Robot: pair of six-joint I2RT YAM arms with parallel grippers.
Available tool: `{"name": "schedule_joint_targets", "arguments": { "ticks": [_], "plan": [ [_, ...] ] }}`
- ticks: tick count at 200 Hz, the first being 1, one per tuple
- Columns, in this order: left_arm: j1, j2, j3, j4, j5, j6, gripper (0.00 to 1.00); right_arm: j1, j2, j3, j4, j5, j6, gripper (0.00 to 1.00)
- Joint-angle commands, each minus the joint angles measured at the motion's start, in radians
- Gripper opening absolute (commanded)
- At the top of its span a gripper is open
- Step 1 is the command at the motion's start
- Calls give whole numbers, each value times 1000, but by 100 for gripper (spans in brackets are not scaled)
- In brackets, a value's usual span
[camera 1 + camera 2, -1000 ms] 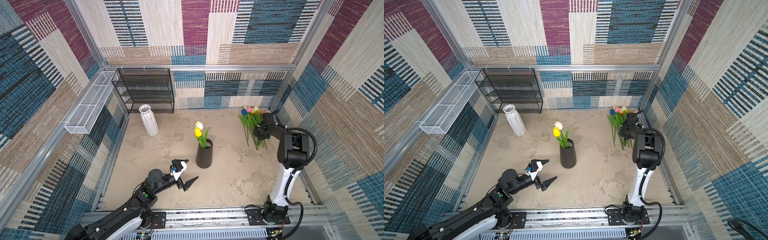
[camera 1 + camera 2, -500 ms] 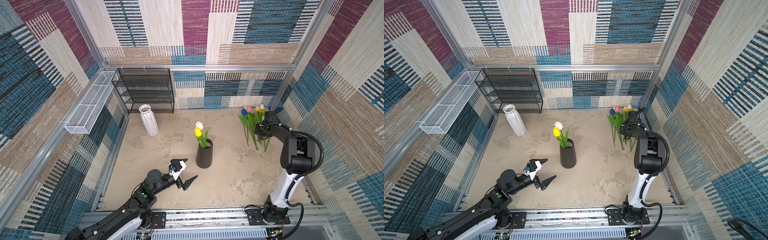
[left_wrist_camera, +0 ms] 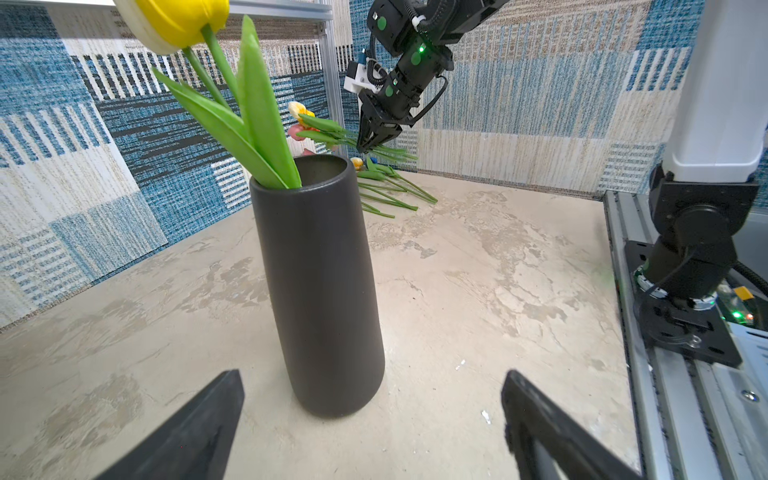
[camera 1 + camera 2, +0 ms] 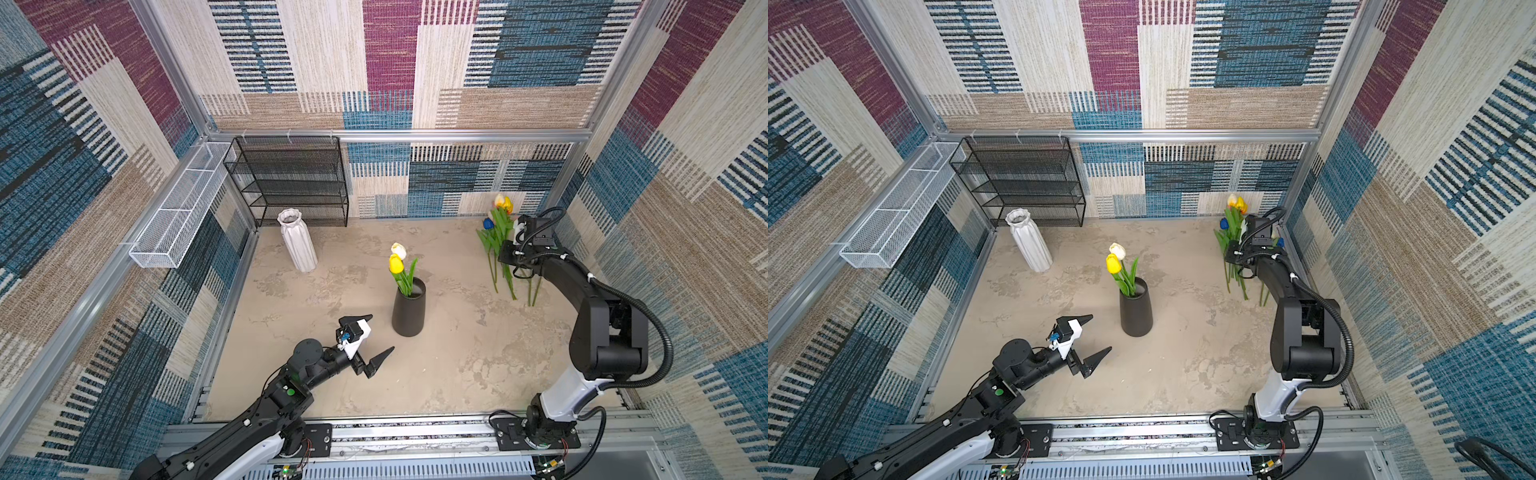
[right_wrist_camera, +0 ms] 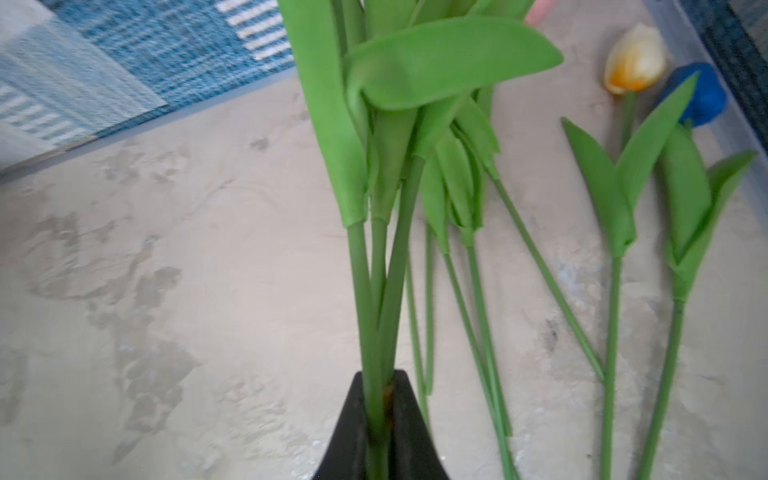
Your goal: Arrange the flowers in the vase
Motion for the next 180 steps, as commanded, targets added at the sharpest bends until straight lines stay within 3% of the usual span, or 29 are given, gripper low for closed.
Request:
{"name": "schedule_joint_targets", "arguments": {
  "ticks": [1,50,112,128,145,162,180],
  "plan": [
    [0,1,11,48,-4,33,100,18,-64,-41,104,-80,26,7],
    [0,34,-4,134,-15,13,100,137,-139,-222,268,-279,65,8],
    [0,43,-34,150,-58,-22,100,289,-63,-377,148,11,79,10],
    [0,40,-46,152,-67,-28,100,302,-54,-403,135,14,80,22],
    [0,36,-59,160,-77,-28,100,307,-43,-417,133,-5,73,46],
    [0,32,-62,155,-87,-23,100,306,-46,-374,88,6,57,63],
    [0,26,-58,144,-85,-14,100,307,-64,-308,25,29,36,69]
  ]
}}
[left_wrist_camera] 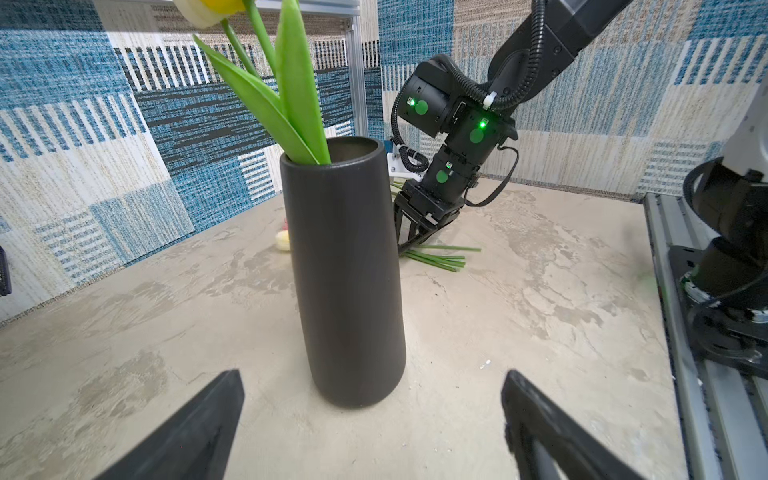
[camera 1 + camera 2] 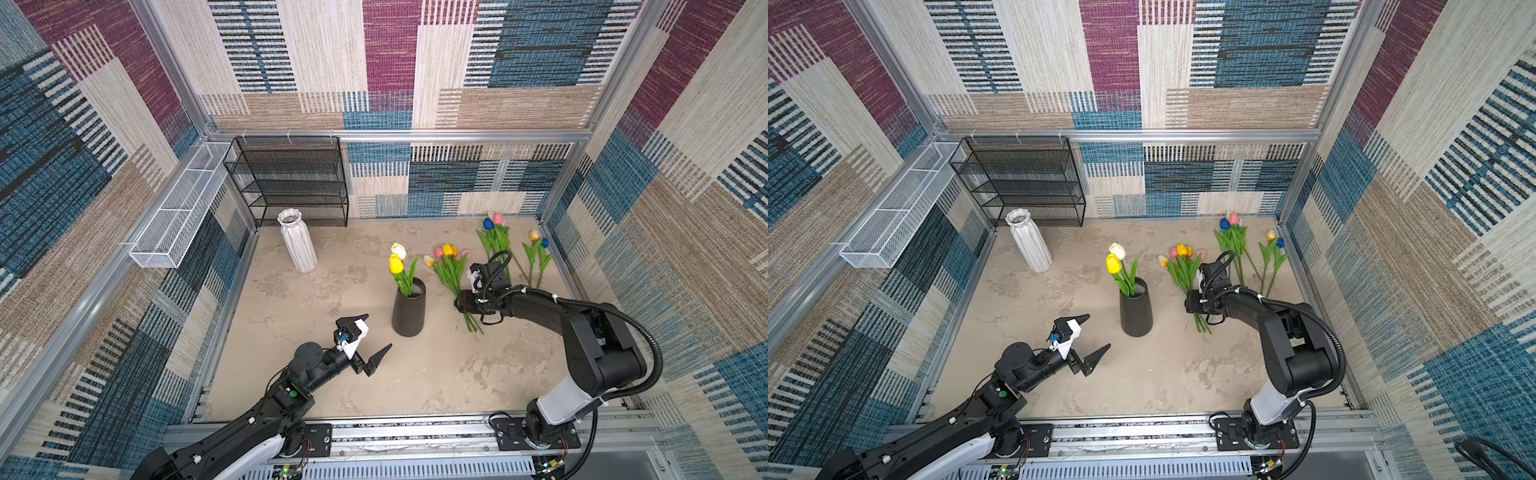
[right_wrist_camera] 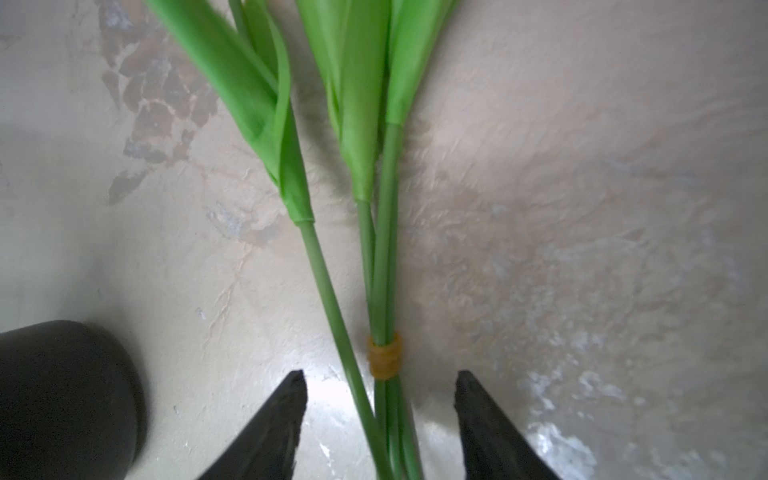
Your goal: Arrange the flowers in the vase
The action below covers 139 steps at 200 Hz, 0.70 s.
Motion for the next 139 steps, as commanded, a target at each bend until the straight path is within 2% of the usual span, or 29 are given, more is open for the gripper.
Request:
{"name": "schedule_joint_targets", "arguments": {
  "ticks": [1,42,59,73,96,139],
  "plan": [
    [0,-8,2,38,-18,-1,100,3,-19,68,-58,48,-33,69],
    [0,-34,15,-2,-33,27,100,4,49,209,-232,134,-97,63],
    [0,-36,14,-2,-38,34,100,10,70,224,-267,164,-119,57],
    [1,-42,17,-47,-40,34,100,11,63,202,-245,170,-122,50],
    [0,-34,11,-35,-41,46,100,10,120,214,-221,143,-102,54],
    [1,-19,22,-30,-14,39,100,13,224,247,-134,91,-66,50]
  ]
}}
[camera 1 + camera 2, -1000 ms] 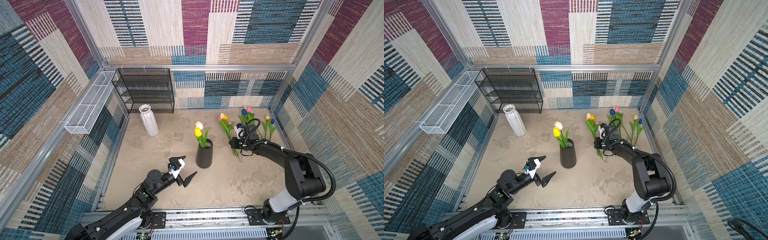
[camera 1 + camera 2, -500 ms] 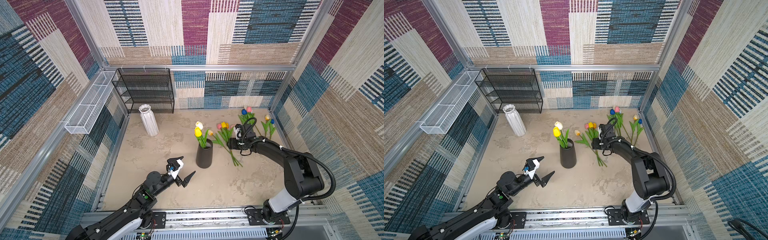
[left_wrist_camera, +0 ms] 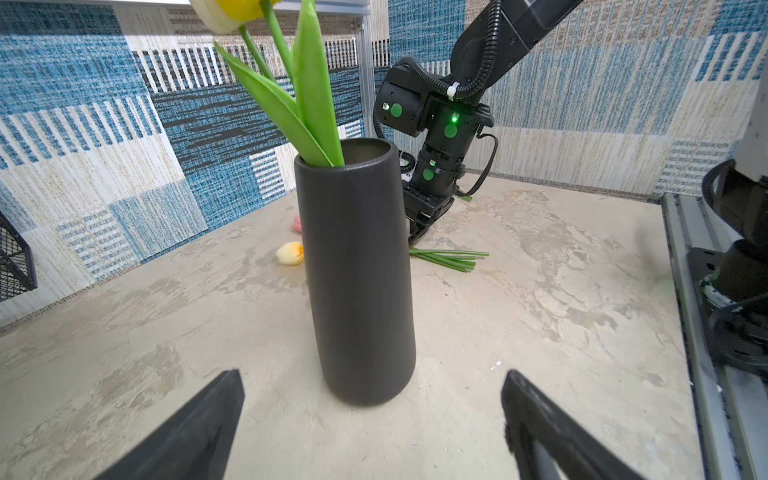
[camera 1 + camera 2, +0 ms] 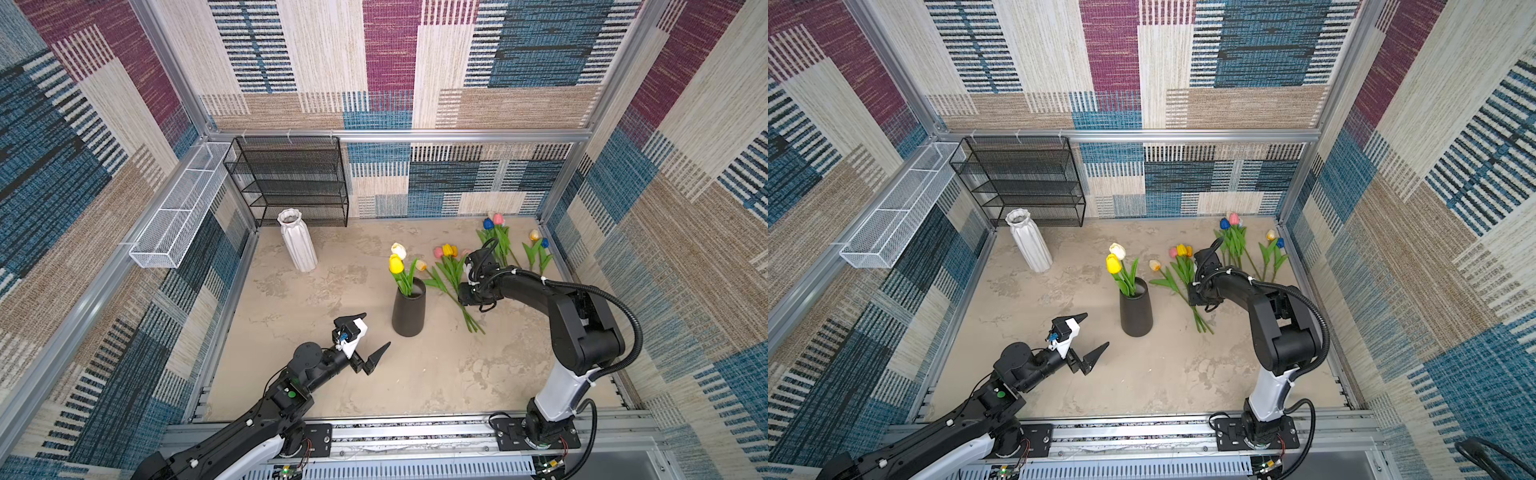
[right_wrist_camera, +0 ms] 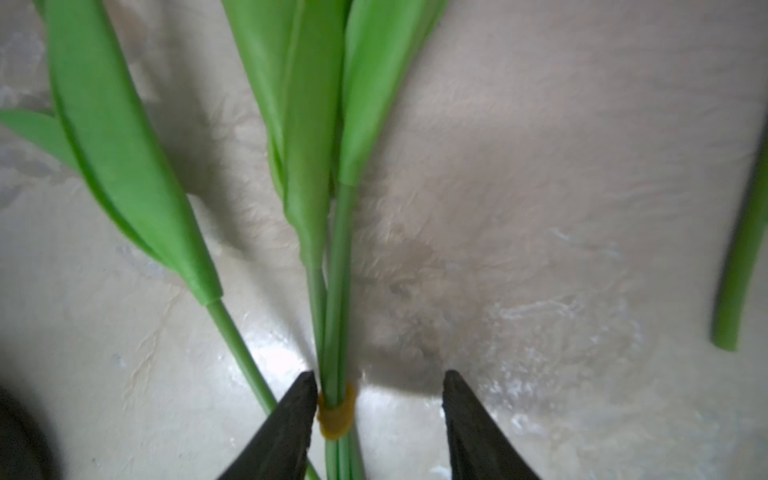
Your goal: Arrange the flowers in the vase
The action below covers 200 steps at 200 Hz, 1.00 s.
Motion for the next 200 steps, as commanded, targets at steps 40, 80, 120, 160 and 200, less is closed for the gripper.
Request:
{"name": "schedule_joint_targets", "arguments": {
  "ticks": [40,80,120,160,200],
  "plan": [
    [0,-39,-9,-17,-12,24,100,10,96,65,72,-14,33,43],
    [1,-66,-6,-40,-24,34,100,19,121,95,60,30,39,18],
    [0,-53,3,-38,-20,39,100,20,67,104,94,47,50,10],
    [0,-37,17,-36,-15,38,100,18,-25,135,161,89,28,7],
    [0,-47,20,-37,-29,39,100,18,-154,98,311,118,-19,6]
  ]
}}
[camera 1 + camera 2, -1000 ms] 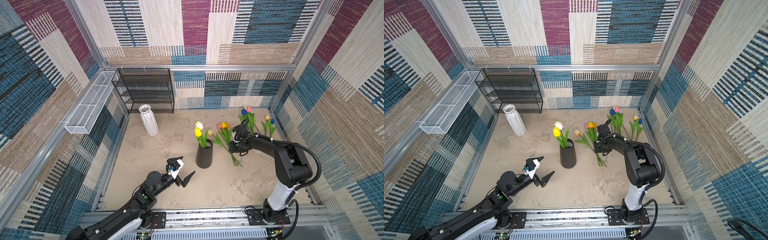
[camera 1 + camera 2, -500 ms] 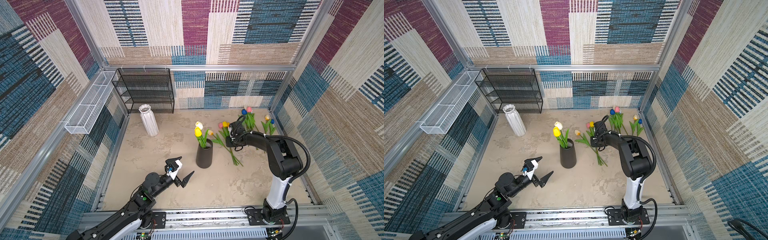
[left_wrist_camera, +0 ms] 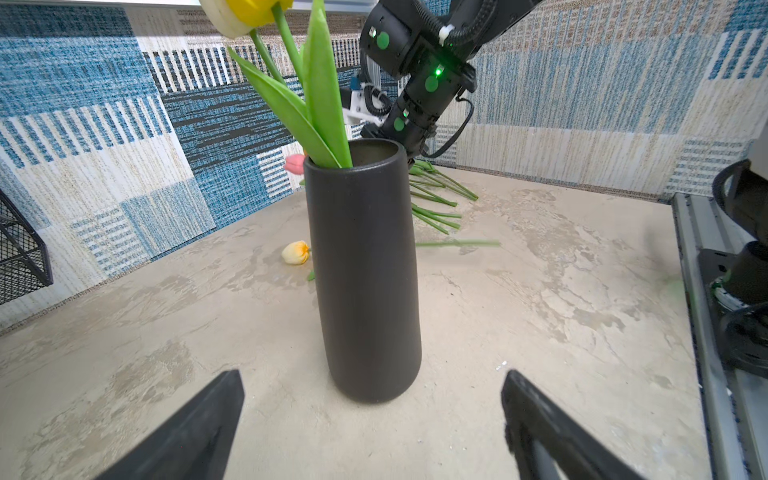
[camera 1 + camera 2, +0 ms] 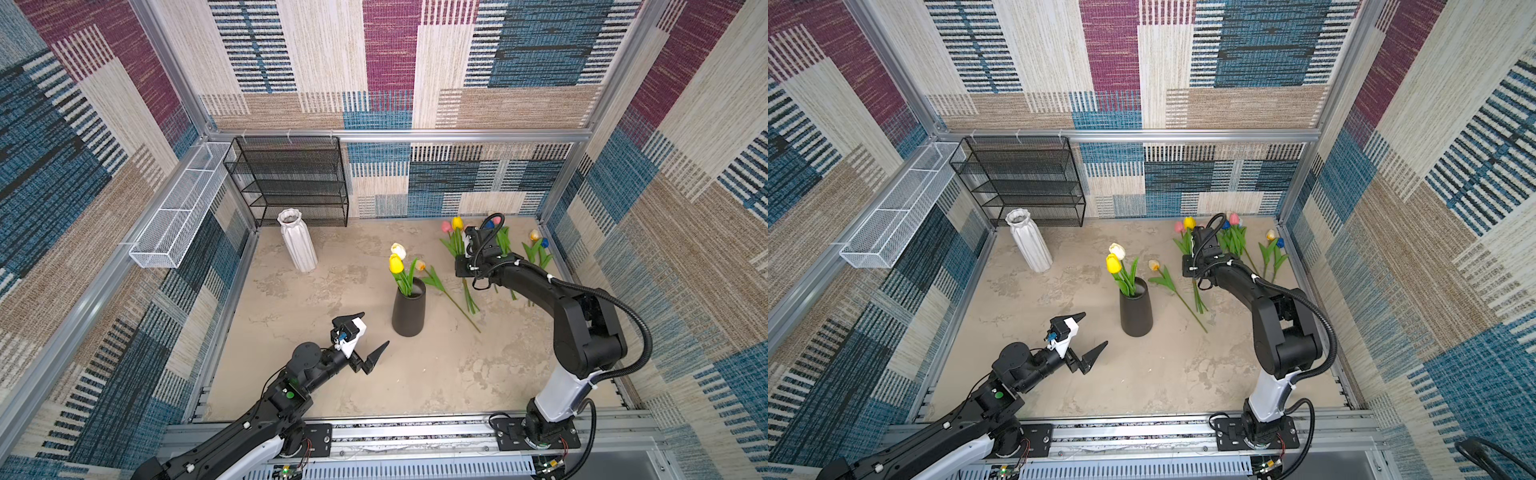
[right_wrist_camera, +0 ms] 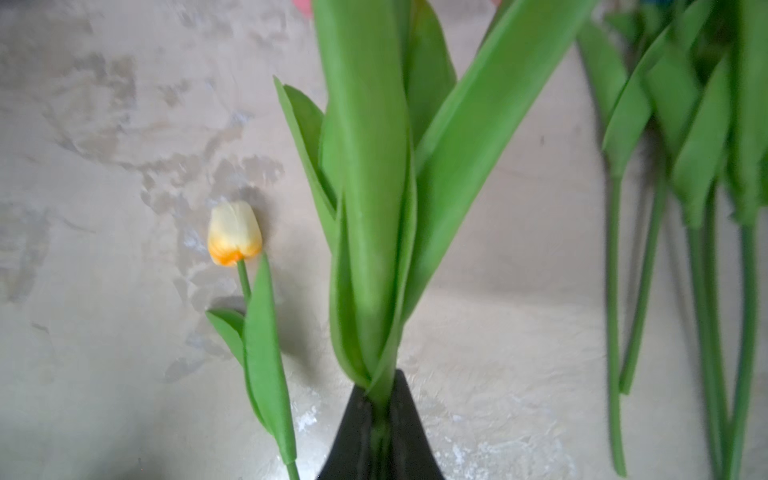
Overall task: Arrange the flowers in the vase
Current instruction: 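Lift the pink and yellow tulip bundle upright with the right gripper, then carry the tulip bundle over the dark grey vase and lower it in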
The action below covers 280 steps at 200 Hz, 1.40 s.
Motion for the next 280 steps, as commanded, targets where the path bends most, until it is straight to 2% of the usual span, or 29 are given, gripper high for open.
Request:
{"name": "schedule_joint_targets", "arguments": {
  "ticks": [1,29,44,75,107,115,148,172,207,236,280],
  "plan": [
    [0,-8,11,8,-10,35,100,-1,-70,-30,153,31,-38,6],
    [0,-23,12,1,-16,36,100,0,-210,-122,326,-15,-75,6],
    [0,-35,14,-5,-17,34,100,0,-284,-141,384,-88,-76,6],
    [0,-54,15,8,-20,17,100,3,-439,-201,561,-365,-5,4],
    [0,-51,21,25,-13,14,100,10,-543,-310,899,-616,156,1],
    [0,-48,22,28,-14,13,100,17,-548,-339,1003,-652,190,4],
    [0,-25,28,41,-10,15,100,65,-490,-396,1331,-735,301,2],
    [1,-17,31,48,-7,9,100,125,-429,-402,1476,-773,303,2],
    [0,-16,22,62,-20,8,100,160,-327,-393,1575,-785,277,2],
    [0,-16,35,42,-20,20,99,166,-252,-382,1659,-794,304,1],
    [0,-9,37,34,-22,26,100,175,-195,-387,1699,-802,309,0]
  ]
}}
